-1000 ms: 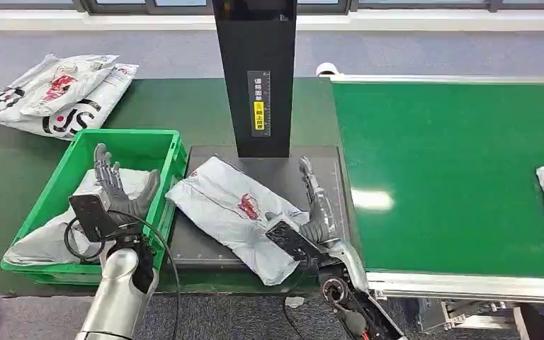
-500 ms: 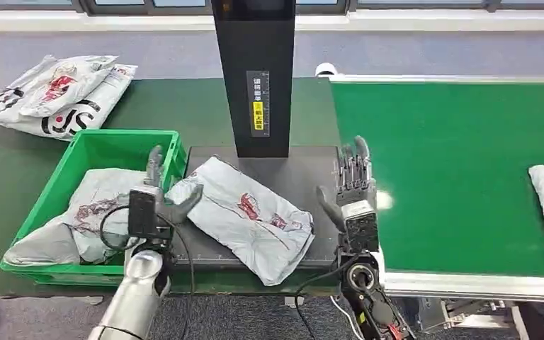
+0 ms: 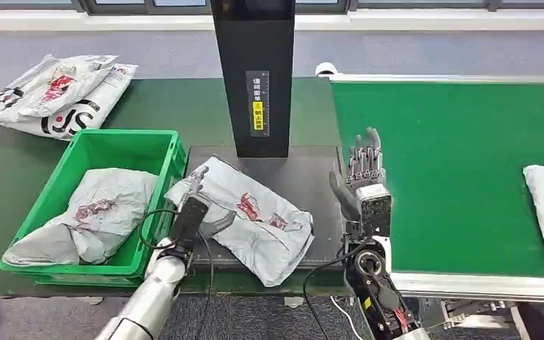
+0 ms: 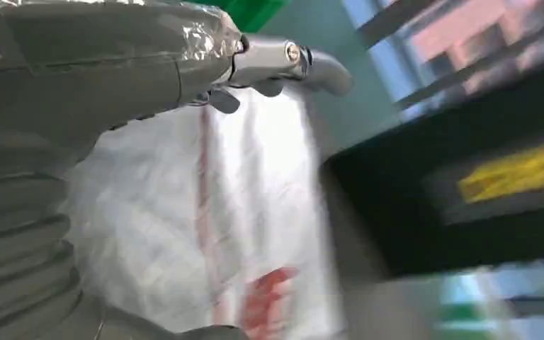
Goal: Moved the parcel from conveyor to table for the left to box.
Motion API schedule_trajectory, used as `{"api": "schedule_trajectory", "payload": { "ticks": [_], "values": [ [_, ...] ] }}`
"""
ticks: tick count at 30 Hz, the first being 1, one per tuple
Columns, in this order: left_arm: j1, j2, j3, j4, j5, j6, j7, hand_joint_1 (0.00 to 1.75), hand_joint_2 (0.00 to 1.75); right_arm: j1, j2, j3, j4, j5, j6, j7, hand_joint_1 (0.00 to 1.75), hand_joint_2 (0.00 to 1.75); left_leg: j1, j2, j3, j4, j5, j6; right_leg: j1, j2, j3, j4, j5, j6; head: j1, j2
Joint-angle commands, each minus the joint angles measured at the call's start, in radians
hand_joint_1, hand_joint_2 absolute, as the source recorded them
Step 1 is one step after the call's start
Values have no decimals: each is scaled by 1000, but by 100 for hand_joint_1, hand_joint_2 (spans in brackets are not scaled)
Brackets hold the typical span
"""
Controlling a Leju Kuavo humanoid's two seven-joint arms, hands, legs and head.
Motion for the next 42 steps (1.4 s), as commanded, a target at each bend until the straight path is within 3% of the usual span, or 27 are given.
{"api": "schedule_trajectory", "payload": {
  "ticks": [1, 2, 4, 11, 16, 20, 35, 39, 42],
  "values": [
    [-189, 52, -321, 420, -302, -75, 235, 0, 175, -145, -10, -60, 273, -31, 125, 6, 0, 175, 0, -1, 3, -2, 2, 1, 1, -3, 4, -3, 1, 0, 0, 0],
    [-197, 54, -343, 433, -330, -108, 256, 0, 175, -154, -9, -55, 282, -26, 137, 11, 0, 175, 0, -1, 2, -1, 1, 1, 0, -2, 3, -1, 1, 0, 0, 0],
    [-220, 55, -393, 463, -401, -191, 326, 175, 175, -180, -1, -48, 307, -16, 147, 26, 0, 175, 0, 0, 2, -1, 1, 1, 0, -1, 3, -1, 1, 0, 0, 0],
    [-270, 36, -399, 480, -422, -330, 327, 175, 175, -162, -17, -76, 248, -7, 152, 70, 0, 175, -1, -4, 8, -2, 3, 3, -2, -6, 12, -2, 1, 1, 0, 0],
    [-274, 17, -363, 468, -396, -302, 307, 175, 175, -114, -34, -90, 191, 11, 159, 84, 0, 175, -1, -4, 13, -4, 4, 4, -2, -6, 17, -5, 2, 2, 0, 0],
    [-309, -12, -267, 432, -325, -206, 268, 175, 175, -51, -35, -131, 117, 33, 165, 95, 0, 175, 0, -8, 17, -2, 2, 4, -2, -10, 21, -3, -1, 2, 0, 0],
    [-308, -9, -264, 433, -323, -207, 267, 175, 175, -56, -31, -132, 121, 36, 167, 98, 0, 175, 0, -6, 14, -1, 1, 4, -1, -7, 17, -2, -1, 1, 0, 0],
    [-371, -28, -158, 332, -235, -52, 160, 175, 175, -19, -21, -163, 83, 42, 153, 99, 0, 175, 0, -8, 11, -1, 2, 4, -1, -9, 15, -2, 0, 1, 0, 0],
    [-400, -1, -152, 155, -263, 97, 155, 175, 175, 21, -20, -163, 55, 54, 140, 78, 0, 175, 1, -11, 7, 2, 2, 3, 0, -12, 12, 0, -2, 1, 0, 0]
  ]
}}
